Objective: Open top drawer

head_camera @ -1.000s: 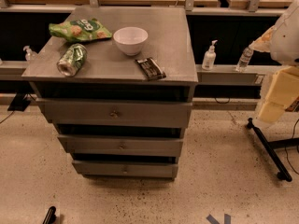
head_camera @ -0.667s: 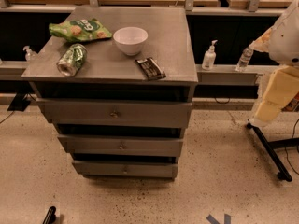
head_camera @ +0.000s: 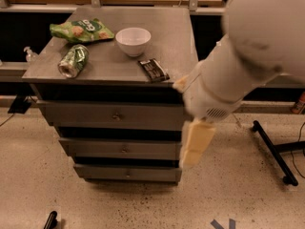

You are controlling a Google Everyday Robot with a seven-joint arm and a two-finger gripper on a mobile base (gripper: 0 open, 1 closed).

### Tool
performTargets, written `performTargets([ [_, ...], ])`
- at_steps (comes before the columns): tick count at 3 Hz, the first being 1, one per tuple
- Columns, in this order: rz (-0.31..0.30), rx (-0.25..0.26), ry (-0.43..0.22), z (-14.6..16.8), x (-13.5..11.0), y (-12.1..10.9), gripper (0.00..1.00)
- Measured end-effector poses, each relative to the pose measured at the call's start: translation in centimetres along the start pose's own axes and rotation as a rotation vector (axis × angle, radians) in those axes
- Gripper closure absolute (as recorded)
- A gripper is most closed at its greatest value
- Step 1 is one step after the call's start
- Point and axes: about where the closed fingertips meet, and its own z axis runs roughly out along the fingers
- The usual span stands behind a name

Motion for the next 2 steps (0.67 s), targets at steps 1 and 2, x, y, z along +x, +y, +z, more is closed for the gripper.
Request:
performTargets([
  [1,-0.010,-0.047,0.022,2.65,0.43,2.25,0.00],
  [2,-0.010,-0.048,0.022,2.66,0.43,2.24,0.00],
])
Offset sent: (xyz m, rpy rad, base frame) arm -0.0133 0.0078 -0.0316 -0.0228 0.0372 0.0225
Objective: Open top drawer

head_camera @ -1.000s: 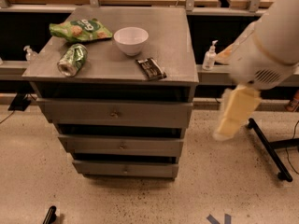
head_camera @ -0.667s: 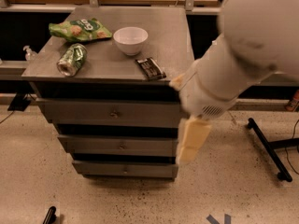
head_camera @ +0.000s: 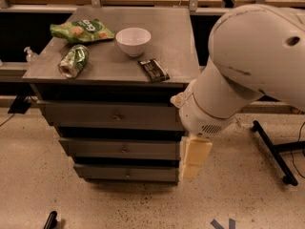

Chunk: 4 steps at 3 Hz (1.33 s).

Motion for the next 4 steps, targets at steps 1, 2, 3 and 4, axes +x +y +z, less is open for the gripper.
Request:
performTargets([
  [1,-0.026,-0.025,0.008,0.8,-0.3,-0.6,0.00],
  [2,-0.035,-0.003,0.077,3.7,0.4,-0.8,0.00],
  [3,-0.051,0.061,0.113,4.4,1.6,-2.0,0.00],
  [4,-0.048,0.053,0.108,4.2,1.4,-1.7,0.00],
])
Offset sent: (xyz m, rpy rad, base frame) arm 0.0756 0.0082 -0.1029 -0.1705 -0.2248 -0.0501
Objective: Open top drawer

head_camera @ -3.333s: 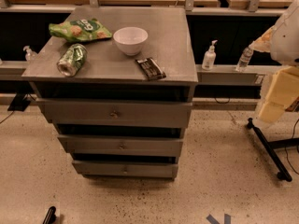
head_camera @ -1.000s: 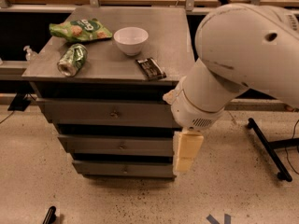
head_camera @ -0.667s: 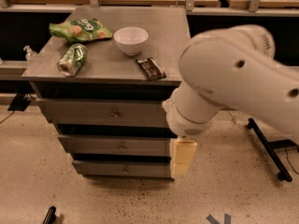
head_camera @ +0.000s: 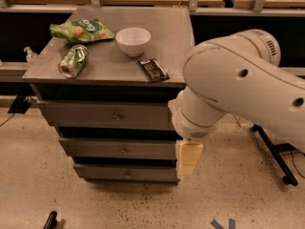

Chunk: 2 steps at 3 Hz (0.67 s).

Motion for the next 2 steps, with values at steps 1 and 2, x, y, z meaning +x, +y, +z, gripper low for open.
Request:
performTargets([
  [1,0.012,0.084,-0.028,1.7,0.0,-0.8,0.00],
  [2,0.028,0.134,-0.016,7.7,0.4,-1.5,0.00],
])
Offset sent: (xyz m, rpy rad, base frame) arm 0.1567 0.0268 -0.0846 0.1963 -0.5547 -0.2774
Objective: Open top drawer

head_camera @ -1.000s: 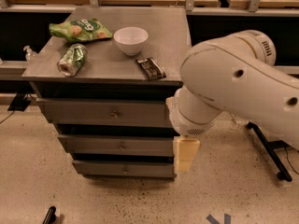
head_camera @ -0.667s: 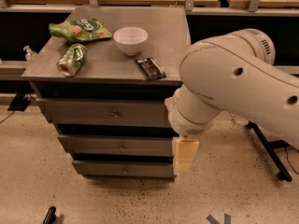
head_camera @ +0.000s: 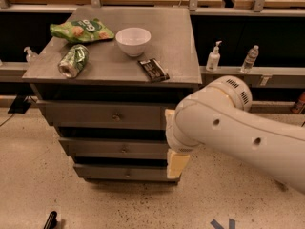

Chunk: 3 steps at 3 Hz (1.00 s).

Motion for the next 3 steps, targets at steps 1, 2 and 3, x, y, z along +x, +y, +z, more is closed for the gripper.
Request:
performTargets([
  [1,0.023,0.107,-0.005,0.2,-0.1,-2.5,0.00],
  [2,0.023,0.107,-0.005,0.2,-0.1,-2.5,0.00],
  [3,-0.016,0.141,-0.046,1.2,-2.0,-5.2,0.00],
])
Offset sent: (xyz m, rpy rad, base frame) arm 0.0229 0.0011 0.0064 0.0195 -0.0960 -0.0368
